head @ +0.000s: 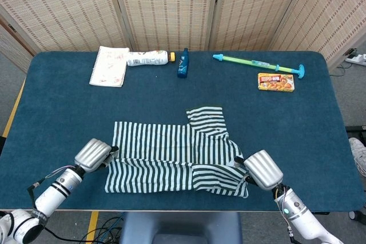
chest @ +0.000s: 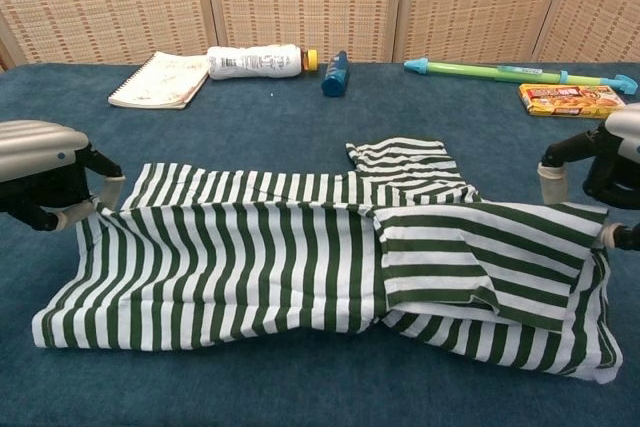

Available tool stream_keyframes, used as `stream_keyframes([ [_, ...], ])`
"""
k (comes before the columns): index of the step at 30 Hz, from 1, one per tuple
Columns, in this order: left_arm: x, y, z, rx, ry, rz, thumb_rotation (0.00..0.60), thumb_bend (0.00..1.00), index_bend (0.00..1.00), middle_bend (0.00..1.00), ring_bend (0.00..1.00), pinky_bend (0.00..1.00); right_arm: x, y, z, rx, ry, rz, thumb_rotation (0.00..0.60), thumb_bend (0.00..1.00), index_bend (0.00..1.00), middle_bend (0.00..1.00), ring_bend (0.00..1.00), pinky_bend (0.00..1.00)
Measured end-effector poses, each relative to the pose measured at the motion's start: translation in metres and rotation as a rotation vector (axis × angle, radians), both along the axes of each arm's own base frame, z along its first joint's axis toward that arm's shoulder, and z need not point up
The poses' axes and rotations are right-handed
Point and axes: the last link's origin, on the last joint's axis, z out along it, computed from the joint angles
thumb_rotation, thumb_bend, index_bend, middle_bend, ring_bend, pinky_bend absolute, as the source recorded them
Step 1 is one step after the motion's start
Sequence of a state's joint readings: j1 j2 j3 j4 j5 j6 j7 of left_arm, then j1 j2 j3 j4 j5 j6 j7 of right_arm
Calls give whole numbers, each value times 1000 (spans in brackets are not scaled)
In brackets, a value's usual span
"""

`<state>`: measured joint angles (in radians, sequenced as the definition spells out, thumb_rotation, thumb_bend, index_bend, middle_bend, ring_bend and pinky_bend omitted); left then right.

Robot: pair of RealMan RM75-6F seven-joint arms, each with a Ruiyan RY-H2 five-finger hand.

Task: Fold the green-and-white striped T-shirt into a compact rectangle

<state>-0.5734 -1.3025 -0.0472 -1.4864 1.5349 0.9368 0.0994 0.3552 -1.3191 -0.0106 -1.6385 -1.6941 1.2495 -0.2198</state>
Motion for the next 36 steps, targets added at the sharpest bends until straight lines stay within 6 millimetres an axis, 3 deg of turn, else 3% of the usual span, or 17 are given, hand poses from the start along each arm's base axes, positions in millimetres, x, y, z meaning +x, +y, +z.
stream_keyframes([
  [24, 19, 71, -37, 52, 114, -53, 600, 570, 558, 962, 878, 1000, 6, -42, -28, -92, 54, -27, 600, 515, 732, 1000, 1000, 1000],
  [36, 17, 96, -46, 73, 153, 0, 600, 570, 558, 961, 878, 1000, 5, -56, -35, -114, 77, -39, 600, 515, 733, 1000, 1000, 1000],
])
